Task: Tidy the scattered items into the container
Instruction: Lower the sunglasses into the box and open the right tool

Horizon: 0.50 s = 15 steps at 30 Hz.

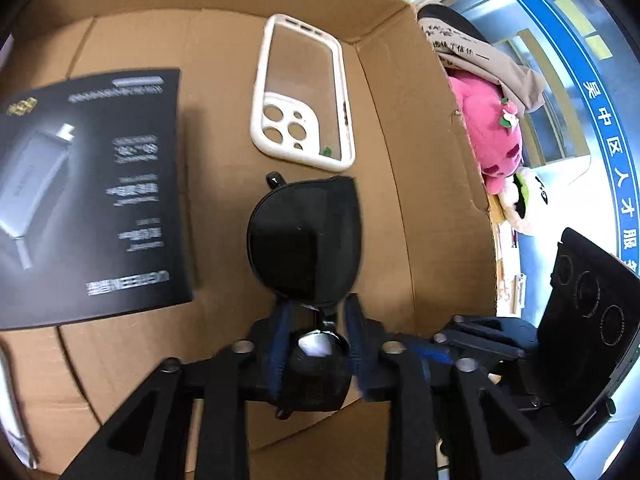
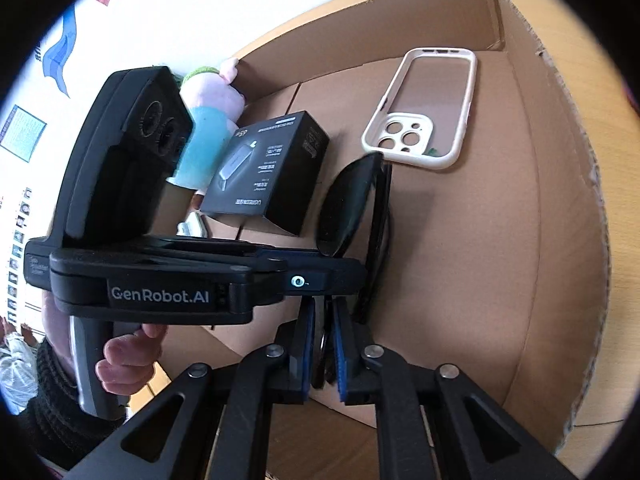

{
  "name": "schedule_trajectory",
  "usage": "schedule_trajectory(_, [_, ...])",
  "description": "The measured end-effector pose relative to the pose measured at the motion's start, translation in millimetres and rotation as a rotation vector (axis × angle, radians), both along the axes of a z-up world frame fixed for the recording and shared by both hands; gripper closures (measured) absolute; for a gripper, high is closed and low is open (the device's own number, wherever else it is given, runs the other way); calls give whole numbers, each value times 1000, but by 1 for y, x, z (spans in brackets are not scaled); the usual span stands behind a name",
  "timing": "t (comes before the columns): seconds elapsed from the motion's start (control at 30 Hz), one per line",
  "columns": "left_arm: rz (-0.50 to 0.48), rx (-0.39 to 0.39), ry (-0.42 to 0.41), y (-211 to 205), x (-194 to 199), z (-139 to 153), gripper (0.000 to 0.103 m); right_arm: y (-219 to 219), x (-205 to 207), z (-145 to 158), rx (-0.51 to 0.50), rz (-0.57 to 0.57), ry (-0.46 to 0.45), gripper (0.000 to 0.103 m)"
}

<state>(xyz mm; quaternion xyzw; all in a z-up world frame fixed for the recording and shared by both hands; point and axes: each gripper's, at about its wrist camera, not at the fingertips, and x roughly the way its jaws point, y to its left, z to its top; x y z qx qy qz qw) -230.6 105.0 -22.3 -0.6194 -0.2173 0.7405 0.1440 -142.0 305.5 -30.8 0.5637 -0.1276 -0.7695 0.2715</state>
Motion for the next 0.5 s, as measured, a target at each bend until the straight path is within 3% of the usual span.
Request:
schedule_trajectory(0.07, [24,-16,55,-4,7,13,42,3,5,7,5,-12,28,83])
schedule_trajectory(0.1, [29,-44,99,-5,12,24,40,5,8,12,5,-21,46,76])
schedule_trajectory(0.17, [20,-138,207,-5,29,48,33,9,18,26,19,-44,103,44])
schedule_trajectory(0.2, [9,-193,279,-4,42,62,30,11,26,35,25,-56,139,40])
schedule_trajectory(0.27, [4,-281,410,-5,73,87,18,11,44,51,42,-84,218,33])
schedule_trajectory(0.4, [49,-489,666,-11,147,110,6,-8,94,70,133,-148,416,28])
schedule_trajectory(0.5, [131,-608,746,-28,181,101,3,-31,123,68,195,-199,542,27])
